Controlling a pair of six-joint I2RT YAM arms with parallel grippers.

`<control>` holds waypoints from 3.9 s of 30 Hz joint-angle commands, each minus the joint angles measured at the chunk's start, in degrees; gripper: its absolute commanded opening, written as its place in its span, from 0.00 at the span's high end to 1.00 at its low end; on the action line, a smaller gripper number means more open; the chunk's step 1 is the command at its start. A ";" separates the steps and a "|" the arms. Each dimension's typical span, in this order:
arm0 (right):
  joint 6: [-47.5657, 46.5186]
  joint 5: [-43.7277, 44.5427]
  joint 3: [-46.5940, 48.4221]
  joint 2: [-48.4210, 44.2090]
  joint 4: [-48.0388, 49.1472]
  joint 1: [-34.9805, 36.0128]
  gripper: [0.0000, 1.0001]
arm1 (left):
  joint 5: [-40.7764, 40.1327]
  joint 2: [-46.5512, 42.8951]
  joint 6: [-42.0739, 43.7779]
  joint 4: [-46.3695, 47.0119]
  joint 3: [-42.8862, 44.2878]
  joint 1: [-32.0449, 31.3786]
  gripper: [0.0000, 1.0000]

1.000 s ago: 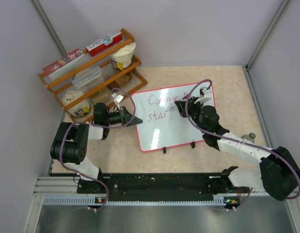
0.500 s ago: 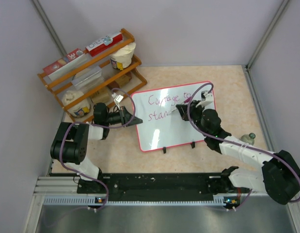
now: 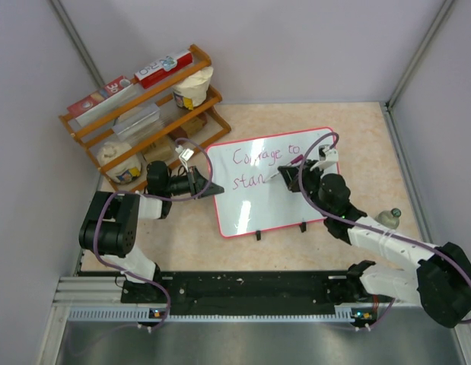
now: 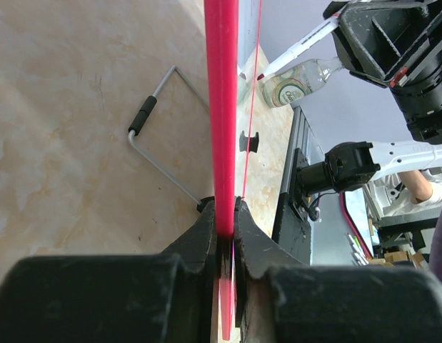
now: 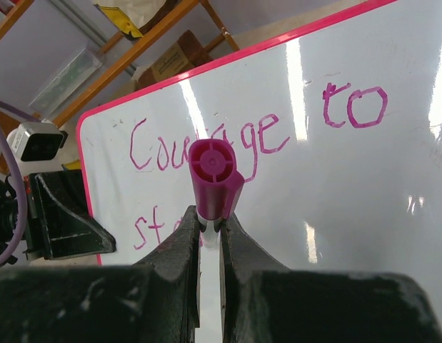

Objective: Write a sentence on the whiteboard
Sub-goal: Write with the whiteboard marker on the whiteboard.

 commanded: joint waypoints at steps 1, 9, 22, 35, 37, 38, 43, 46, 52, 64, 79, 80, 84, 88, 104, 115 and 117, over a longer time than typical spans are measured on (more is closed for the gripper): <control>0.28 0.23 1.98 -2.07 0.11 -0.66 1.00 | -3.40 0.20 3.19 2.02 0.59 0.02 1.00; 1.07 -0.56 3.03 -1.28 0.46 -2.86 1.00 | -3.31 0.20 3.19 2.10 0.59 0.02 1.00; 1.07 -0.65 4.35 0.65 2.75 -3.47 1.00 | -3.23 0.20 3.02 2.28 0.68 0.02 1.00; 1.60 0.84 4.09 2.23 4.68 -3.91 1.00 | -3.22 0.29 3.10 2.19 0.68 0.02 1.00; 1.51 0.76 4.18 2.67 4.59 -3.92 1.00 | -3.23 0.29 3.10 2.19 0.59 0.02 1.00; 1.59 0.76 4.18 2.76 4.51 -4.00 1.00 | -3.22 0.29 3.10 2.19 0.68 0.02 1.00; 1.68 0.23 4.00 3.11 4.07 -4.00 1.00 | -3.22 0.29 3.19 2.19 0.68 0.02 1.00; 1.60 -0.21 3.91 3.38 3.80 -4.00 1.00 | -3.22 0.20 3.19 2.19 0.68 0.02 1.00; 1.60 -1.97 4.00 4.08 3.19 -4.00 1.00 | -3.22 0.29 3.19 2.10 0.68 0.02 1.00; 2.30 -3.46 1.81 4.52 2.75 -3.92 1.00 | -3.31 0.20 3.28 2.02 0.68 0.02 1.00; 1.68 -2.41 -0.65 2.85 1.61 -4.09 1.00 | -3.31 0.11 3.28 2.02 0.50 -0.07 1.00; 1.60 -2.41 -0.66 2.85 1.69 -4.09 1.00 | -3.31 0.11 3.28 2.02 0.59 -0.07 1.00; 1.25 -2.06 -0.74 2.41 1.08 -4.09 1.00 | -3.40 0.20 3.19 2.02 0.59 0.02 1.00; 1.07 -1.53 -1.27 1.71 0.73 -4.53 1.00 | -3.31 0.29 3.19 2.02 0.68 0.02 1.00; 0.37 -1.09 0.40 1.36 0.11 -5.67 1.00 | -3.31 0.29 3.10 2.10 0.50 0.02 1.00; 0.98 -1.79 2.15 1.09 1.17 -5.94 1.00 | -3.31 0.20 3.19 2.02 0.59 0.02 1.00; 1.07 -2.14 2.85 0.74 1.52 -5.94 1.00 | -3.40 0.11 3.11 2.02 0.50 0.02 1.00</control>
